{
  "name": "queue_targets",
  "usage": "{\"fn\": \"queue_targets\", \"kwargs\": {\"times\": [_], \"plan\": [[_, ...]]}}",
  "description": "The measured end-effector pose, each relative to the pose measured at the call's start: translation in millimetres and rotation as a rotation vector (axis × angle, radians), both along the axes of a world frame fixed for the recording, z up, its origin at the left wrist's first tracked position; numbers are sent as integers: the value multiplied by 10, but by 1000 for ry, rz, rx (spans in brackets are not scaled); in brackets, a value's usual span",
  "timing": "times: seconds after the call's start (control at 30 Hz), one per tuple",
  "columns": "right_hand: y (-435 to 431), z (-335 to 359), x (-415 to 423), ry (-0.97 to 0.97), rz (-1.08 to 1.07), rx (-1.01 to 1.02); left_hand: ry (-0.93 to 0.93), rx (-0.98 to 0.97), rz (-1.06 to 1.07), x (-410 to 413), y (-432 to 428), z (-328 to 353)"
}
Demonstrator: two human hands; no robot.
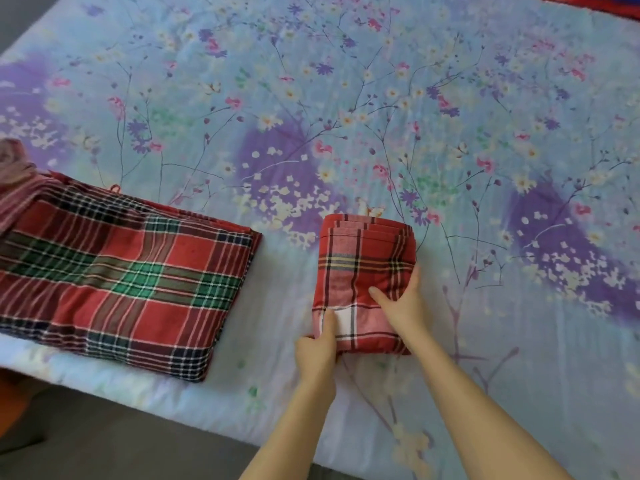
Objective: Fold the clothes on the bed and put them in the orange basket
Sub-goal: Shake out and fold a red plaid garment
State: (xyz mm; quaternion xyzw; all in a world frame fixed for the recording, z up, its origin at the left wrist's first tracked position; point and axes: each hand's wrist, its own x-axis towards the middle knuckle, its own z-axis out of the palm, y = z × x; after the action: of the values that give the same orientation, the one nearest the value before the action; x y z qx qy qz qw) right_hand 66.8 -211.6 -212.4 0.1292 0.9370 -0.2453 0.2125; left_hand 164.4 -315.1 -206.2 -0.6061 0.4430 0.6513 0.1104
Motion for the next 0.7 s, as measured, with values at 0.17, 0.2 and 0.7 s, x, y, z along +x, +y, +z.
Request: {"fn": "queue_targets", "kwargs": {"times": [0.17, 0.2, 0.7], "plan": [[-97, 76, 179, -80, -364, -143, 81, 277, 463, -40, 64, 68], [-114, 77, 277, -137, -486, -304, 67, 276, 473, -22, 41, 113], [255, 865, 681, -723, -760, -1332, 437, -297, -102, 419, -788, 1666]]}}
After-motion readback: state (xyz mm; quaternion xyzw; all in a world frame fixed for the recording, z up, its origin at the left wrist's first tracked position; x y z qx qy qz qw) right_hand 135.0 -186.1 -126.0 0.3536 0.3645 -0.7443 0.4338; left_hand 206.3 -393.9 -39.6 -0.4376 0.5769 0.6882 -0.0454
